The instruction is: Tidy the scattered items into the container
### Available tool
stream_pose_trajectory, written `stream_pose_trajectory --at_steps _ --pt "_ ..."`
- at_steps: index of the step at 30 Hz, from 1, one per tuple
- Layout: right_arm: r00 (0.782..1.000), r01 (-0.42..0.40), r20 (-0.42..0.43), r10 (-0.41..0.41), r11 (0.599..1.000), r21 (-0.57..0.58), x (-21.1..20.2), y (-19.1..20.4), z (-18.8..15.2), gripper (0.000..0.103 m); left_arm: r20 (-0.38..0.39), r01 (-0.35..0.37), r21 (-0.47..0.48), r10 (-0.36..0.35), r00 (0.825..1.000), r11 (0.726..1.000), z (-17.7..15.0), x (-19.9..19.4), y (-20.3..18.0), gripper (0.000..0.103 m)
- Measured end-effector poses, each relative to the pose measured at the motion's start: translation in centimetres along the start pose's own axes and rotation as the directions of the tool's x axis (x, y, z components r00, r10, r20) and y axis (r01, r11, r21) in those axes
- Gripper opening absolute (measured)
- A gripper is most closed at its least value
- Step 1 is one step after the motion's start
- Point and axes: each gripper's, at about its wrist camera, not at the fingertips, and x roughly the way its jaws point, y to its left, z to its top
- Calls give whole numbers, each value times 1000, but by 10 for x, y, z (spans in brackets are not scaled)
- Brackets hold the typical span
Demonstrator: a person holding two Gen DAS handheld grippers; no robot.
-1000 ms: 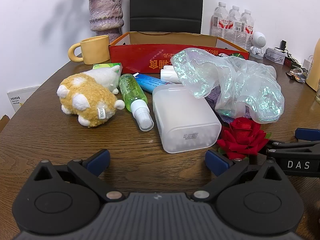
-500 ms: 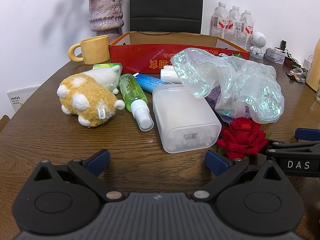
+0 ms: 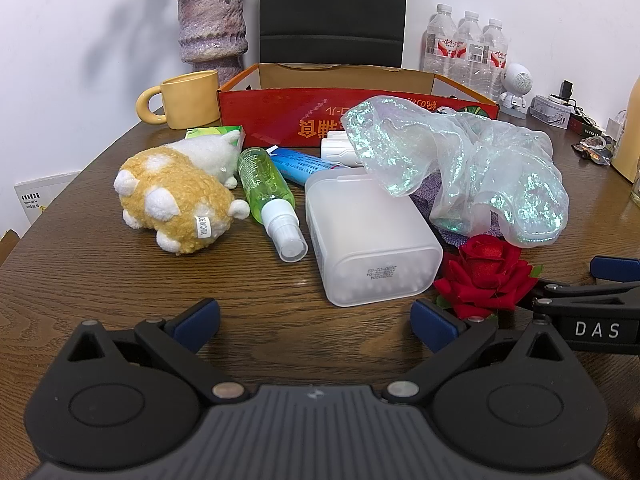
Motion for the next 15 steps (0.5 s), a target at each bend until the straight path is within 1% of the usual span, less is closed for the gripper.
stream_pose_trajectory --at_steps 15 --pt "1000 0 0 0 1000 0 0 0 -1 103 0 0 0 0 1000 1000 -1 0 0 103"
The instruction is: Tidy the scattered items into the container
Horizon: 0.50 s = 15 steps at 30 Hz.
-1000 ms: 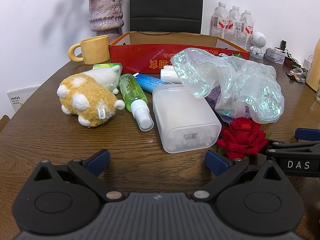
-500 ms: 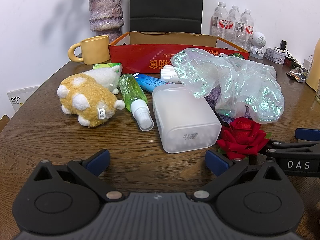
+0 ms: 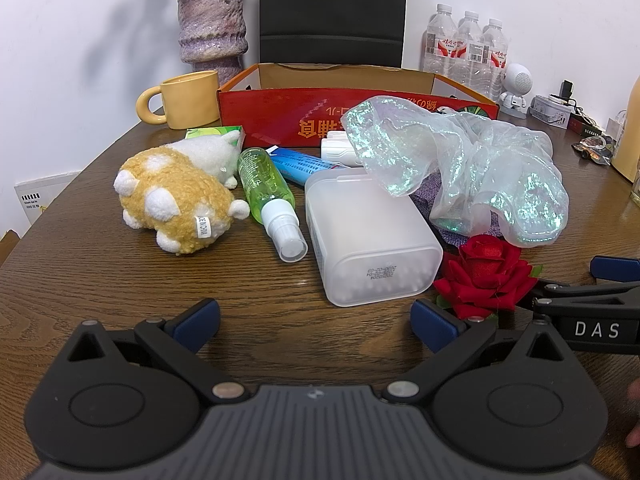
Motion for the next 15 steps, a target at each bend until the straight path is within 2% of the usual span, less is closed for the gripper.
stream_pose_trajectory --at_steps 6,10,12,13,15 --pt "1000 -11 0 11 1000 -8 1 0 1 103 0 -2 -2 2 1000 1000 3 1 -3 103" --pt "999 -39 -12 39 999 -32 -5 -4 -3 103 4 22 28 -22 1000 999 0 -7 0 103" --pt "999 -46 -31 45 999 -25 -18 -10 -8 102 40 29 25 -30 999 999 -3 -22 9 103" --pt "999 -53 -10 53 998 -15 -29 -14 -10 101 58 32 23 -33 998 999 -4 -30 13 103" --pt "995 -87 58 87 996 -2 -51 -21 -9 101 151 81 -14 -78 985 997 0 -48 34 103"
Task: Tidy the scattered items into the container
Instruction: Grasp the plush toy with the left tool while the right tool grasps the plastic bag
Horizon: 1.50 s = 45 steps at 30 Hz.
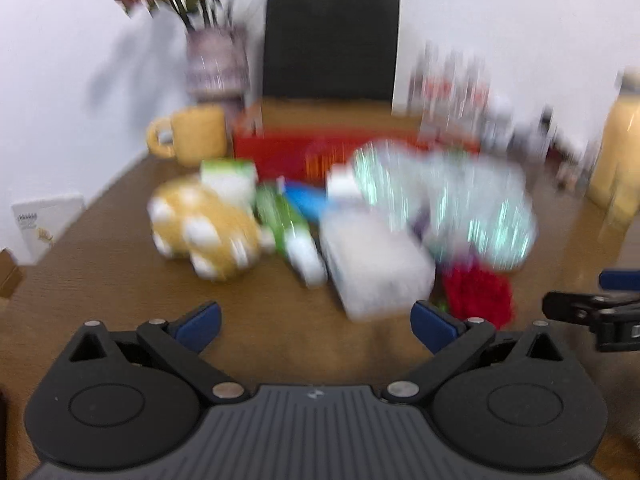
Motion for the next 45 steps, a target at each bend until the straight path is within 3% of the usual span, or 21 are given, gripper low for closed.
stream_pose_trajectory --at_steps 2,4,5,7,11,12,14,16,18,22,27,32,36,38,41,42,45 --pt "994 -52 93 50 999 17 -19 -5 10 101 72 40 -86 -34 997 995 14 -3 25 103" --pt "977 -119 180 111 992 33 -23 -5 25 102 71 10 -166 1 997 986 30 15 43 103" --pt "970 -150 198 142 988 26 -19 -2 32 102 31 -17 -170 22 999 985 38 31 46 100" --pt "969 -182 164 182 983 -13 4 12 50 98 -52 -72 -171 64 997 983 54 62 52 94" --pt "993 -104 60 106 994 -36 51 34 69 89 -117 -180 -101 168 979 978 64 94 53 92" --pt "992 -111 48 113 993 -32 57 36 69 87 -130 -202 -80 191 973 976 62 98 53 79" --pt "990 -140 31 141 990 -25 65 39 66 75 -147 -231 -75 218 965 970 54 101 57 61" --pt "984 -175 18 176 984 -21 70 42 62 50 -144 -200 -115 183 973 973 48 99 64 55" --pt "983 -181 7 181 983 -21 74 43 58 32 -132 -183 -122 167 977 975 42 95 68 52" --pt "979 -200 36 200 980 12 69 35 56 22 -102 -146 -129 133 986 981 38 78 66 50" --pt "986 -135 94 134 991 3 52 28 59 22 -69 -108 -40 106 992 993 38 70 42 50" --pt "992 -104 79 101 994 37 65 12 57 23 -67 -44 -21 43 997 999 31 75 28 50" --pt "993 -91 80 86 995 52 71 3 52 25 -72 -42 9 42 996 999 26 80 20 50" --pt "992 -80 104 77 996 29 69 4 50 33 -86 -45 11 45 995 999 26 83 20 54" --pt "983 -96 159 92 995 14 62 6 47 65 -122 -49 19 51 991 999 25 89 20 60" --pt "979 -110 175 106 994 14 59 7 46 70 -123 -55 34 59 991 998 25 90 18 62" --pt "970 -131 209 122 991 31 51 8 49 70 -127 -69 35 73 989 997 25 91 17 67"
